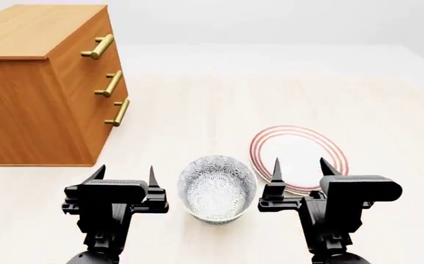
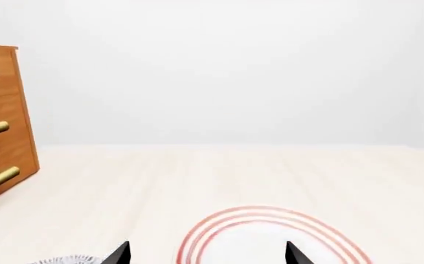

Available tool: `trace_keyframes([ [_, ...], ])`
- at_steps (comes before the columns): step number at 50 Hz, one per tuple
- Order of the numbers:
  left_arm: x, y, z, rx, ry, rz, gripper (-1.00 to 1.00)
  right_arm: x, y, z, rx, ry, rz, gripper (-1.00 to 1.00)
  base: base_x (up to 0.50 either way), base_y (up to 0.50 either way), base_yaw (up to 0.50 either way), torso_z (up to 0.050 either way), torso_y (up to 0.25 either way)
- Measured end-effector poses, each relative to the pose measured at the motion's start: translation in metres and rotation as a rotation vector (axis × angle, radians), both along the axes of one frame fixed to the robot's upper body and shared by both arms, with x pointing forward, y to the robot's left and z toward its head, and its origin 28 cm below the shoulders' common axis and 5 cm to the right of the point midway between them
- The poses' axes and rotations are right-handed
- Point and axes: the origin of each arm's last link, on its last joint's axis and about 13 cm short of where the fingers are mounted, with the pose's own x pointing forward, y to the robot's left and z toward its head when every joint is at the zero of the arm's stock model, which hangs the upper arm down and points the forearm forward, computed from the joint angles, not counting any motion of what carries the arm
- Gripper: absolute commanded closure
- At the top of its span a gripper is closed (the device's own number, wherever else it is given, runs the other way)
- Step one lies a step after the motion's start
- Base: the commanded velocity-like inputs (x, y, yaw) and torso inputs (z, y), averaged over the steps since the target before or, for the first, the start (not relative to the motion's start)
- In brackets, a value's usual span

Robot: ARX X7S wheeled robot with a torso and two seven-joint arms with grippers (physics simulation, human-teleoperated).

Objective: Open the bottom drawer of the cabinet.

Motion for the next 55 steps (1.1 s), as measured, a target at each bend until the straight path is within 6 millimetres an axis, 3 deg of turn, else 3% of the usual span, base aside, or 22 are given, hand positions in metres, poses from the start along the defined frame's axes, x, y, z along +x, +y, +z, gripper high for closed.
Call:
trace_keyframes([
  [23, 0.001, 0.002, -0.003, 0.004, 0.01, 0.011, -1.0, 0.0, 0.001, -0.001, -0.004, 0.004, 0.003, -1.0, 0.49, 0.0, 0.0, 0.0, 0.001],
  [44, 0.002, 0.002, -0.005, 0.018, 0.018, 0.016, -1.0, 0.001, 0.002, -0.001, -0.017, -0.005, -0.001, -1.0, 0.0, 0.0, 0.0, 0.0, 0.0],
  [55, 0.021, 0.005, -0.004, 0.225, 0.076, 0.041, -1.0, 0.002, 0.002, -0.001, -0.023, -0.003, -0.011, -1.0, 0.0, 0.0, 0.0, 0.0, 0.0],
])
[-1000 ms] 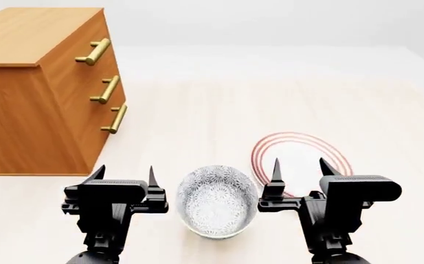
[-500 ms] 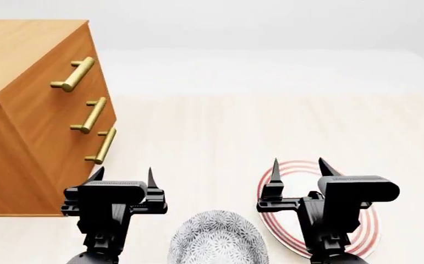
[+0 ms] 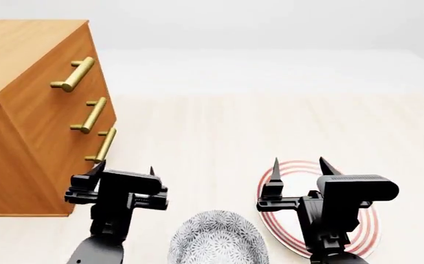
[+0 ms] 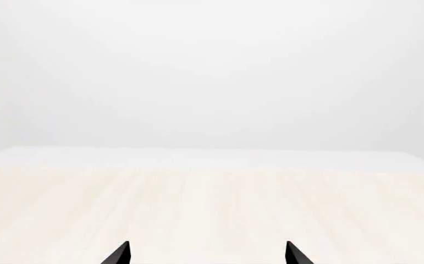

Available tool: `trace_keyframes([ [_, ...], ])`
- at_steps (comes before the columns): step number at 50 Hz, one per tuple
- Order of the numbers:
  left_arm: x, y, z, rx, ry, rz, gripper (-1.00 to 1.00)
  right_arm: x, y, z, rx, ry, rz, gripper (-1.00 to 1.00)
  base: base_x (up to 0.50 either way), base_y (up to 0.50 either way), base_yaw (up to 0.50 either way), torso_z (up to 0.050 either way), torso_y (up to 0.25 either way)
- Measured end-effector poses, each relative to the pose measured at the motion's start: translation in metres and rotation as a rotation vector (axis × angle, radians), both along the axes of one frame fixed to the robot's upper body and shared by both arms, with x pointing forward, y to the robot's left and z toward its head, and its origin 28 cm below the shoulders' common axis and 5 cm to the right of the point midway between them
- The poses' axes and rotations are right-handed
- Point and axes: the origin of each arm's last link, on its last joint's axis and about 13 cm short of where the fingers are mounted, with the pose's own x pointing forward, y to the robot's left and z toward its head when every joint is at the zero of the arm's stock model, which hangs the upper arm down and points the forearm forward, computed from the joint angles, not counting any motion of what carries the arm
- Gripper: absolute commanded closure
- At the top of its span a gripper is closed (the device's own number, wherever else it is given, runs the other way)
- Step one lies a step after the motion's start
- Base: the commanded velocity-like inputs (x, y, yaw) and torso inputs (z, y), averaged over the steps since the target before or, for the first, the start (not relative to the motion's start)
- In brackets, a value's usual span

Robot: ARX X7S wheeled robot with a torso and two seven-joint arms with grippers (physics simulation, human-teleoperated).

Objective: Open the bottom drawer of the cabinet.

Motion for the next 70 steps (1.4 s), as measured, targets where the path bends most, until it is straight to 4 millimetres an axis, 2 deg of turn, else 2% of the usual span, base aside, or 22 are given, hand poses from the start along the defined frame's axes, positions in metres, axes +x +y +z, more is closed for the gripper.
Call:
trace_keyframes([
  [11, 0.028, 0.006, -0.006, 0.227, 0.055, 0.034, -1.0, 0.0, 0.0, -0.001, -0.003, 0.003, -0.005, -1.0, 0.0, 0.0, 0.0, 0.0, 0.0],
  [38, 0.104, 0.028, -0.033, 0.557, 0.229, 0.172, -1.0, -0.001, -0.002, -0.003, 0.007, 0.002, -0.011, -1.0, 0.0, 0.0, 0.0, 0.0, 0.0],
  [50, 0.115, 0.033, -0.036, 0.64, 0.26, 0.199, -1.0, -0.001, -0.002, -0.004, 0.013, 0.002, -0.011, -1.0, 0.0, 0.0, 0.0, 0.0, 0.0],
  [70, 0.117, 0.045, -0.031, 0.712, 0.327, 0.261, -1.0, -0.002, -0.003, -0.004, 0.019, -0.002, -0.012, -1.0, 0.0, 0.0, 0.0, 0.0, 0.0],
])
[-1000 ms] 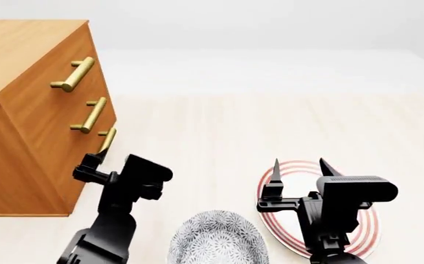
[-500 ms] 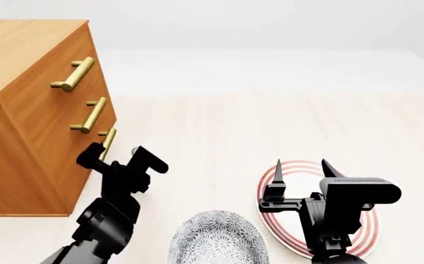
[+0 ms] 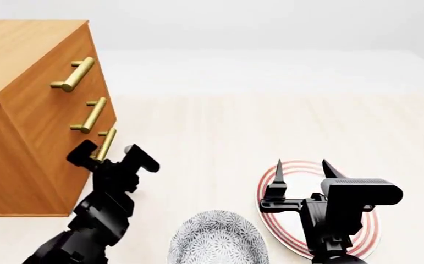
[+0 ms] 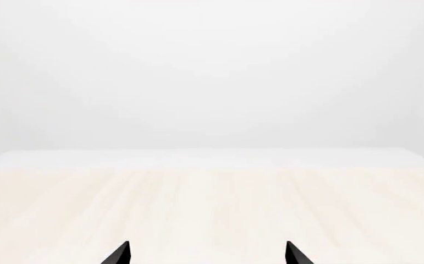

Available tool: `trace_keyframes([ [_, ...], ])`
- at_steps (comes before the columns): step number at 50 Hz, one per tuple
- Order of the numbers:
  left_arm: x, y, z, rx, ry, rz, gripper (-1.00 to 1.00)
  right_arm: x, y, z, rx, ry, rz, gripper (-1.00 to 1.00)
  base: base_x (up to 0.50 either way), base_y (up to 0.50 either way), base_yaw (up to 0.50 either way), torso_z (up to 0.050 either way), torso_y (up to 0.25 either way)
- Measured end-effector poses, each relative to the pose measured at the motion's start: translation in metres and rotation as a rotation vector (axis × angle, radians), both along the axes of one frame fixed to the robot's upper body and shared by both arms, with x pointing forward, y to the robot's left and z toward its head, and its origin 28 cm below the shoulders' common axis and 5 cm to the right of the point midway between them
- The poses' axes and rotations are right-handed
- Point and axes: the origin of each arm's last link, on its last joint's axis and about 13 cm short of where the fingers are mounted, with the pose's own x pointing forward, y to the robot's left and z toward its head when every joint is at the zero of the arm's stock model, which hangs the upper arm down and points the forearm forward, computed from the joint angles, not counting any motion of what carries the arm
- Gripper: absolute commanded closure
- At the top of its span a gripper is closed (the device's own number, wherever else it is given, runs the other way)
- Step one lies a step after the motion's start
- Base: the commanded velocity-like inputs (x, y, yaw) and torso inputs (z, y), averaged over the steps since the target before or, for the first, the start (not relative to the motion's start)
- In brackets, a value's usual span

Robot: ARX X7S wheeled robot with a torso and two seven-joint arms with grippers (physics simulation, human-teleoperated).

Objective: Open the bottom drawer of the cabinet.

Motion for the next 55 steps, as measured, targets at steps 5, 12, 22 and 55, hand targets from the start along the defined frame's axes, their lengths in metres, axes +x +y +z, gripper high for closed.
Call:
trace_keyframes([
  [5, 0.0, 0.003, 0.001, 0.005, 0.009, 0.018, -1.0, 0.0, 0.0, 0.001, 0.0, -0.001, 0.0, -1.0, 0.0, 0.0, 0.0, 0.0, 0.0],
  [12, -0.001, 0.006, 0.002, 0.011, 0.023, 0.043, -1.0, 0.0, 0.0, 0.001, 0.001, -0.003, 0.0, -1.0, 0.0, 0.0, 0.0, 0.0, 0.0],
  [22, -0.002, 0.009, 0.001, 0.022, 0.04, 0.055, 1.0, -0.001, 0.0, 0.001, 0.003, -0.004, -0.001, -1.0, 0.0, 0.0, 0.0, 0.0, 0.0],
  [55, -0.003, -0.006, 0.002, 0.025, 0.069, 0.051, 1.0, -0.001, 0.0, 0.0, 0.011, -0.008, 0.0, -1.0, 0.0, 0.0, 0.0, 0.0, 0.0],
])
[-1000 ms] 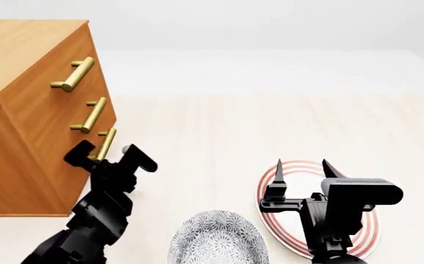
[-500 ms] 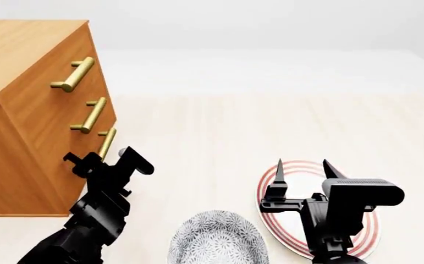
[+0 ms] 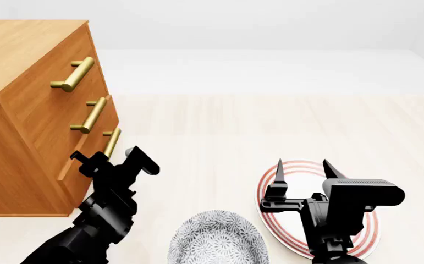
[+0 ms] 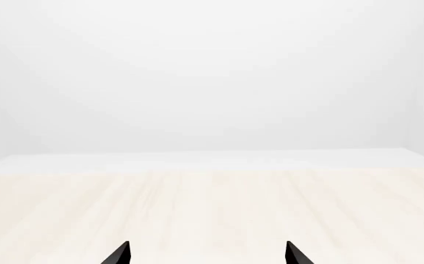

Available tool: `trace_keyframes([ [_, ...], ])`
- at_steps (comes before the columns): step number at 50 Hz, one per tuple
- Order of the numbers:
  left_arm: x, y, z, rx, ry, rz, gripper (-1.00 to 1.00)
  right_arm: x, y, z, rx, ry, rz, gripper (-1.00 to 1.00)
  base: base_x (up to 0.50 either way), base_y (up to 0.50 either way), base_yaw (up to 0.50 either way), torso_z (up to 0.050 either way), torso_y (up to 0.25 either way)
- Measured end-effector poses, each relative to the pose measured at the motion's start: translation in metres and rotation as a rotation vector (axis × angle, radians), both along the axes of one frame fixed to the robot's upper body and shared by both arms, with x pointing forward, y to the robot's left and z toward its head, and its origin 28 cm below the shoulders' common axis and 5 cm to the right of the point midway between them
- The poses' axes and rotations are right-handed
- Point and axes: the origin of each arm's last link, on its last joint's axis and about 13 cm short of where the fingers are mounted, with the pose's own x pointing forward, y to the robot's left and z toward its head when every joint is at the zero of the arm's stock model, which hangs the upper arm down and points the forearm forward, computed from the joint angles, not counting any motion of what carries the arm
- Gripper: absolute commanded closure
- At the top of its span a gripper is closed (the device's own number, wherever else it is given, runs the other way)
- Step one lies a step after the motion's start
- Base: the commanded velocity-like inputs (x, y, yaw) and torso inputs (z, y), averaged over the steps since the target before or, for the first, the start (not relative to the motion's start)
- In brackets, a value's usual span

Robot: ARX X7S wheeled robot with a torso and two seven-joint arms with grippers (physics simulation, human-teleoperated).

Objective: Open the bottom drawer of the cabinet.

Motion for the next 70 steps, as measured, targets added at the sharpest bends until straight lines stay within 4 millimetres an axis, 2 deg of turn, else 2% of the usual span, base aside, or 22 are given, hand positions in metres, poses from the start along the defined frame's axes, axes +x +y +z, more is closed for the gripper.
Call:
trace_keyframes([
  [27, -0.013, -0.06, 0.014, -0.048, 0.046, -0.189, 1.0, 0.0, 0.0, 0.001, 0.003, -0.005, 0.011, -1.0, 0.0, 0.0, 0.0, 0.001, 0.003],
  [42, -0.015, -0.062, 0.02, -0.022, 0.071, -0.231, 1.0, 0.0, 0.0, 0.0, 0.006, -0.006, 0.014, -1.0, 0.0, 0.0, 0.0, 0.003, 0.009],
  [43, -0.015, -0.061, 0.021, -0.02, 0.074, -0.234, -1.0, 0.0, 0.0, 0.0, 0.006, -0.005, 0.014, -1.0, 0.0, 0.0, 0.0, 0.0, 0.012],
  [63, -0.037, -0.081, 0.051, -0.007, -0.078, -0.301, -1.0, 0.001, 0.001, 0.0, 0.006, -0.002, 0.015, -1.0, 0.0, 0.0, 0.0, 0.0, 0.0],
  [70, -0.038, -0.082, 0.072, -0.075, -0.155, -0.29, -1.0, 0.002, 0.001, 0.0, 0.006, -0.003, 0.015, -1.0, 0.0, 0.0, 0.0, 0.0, 0.0],
])
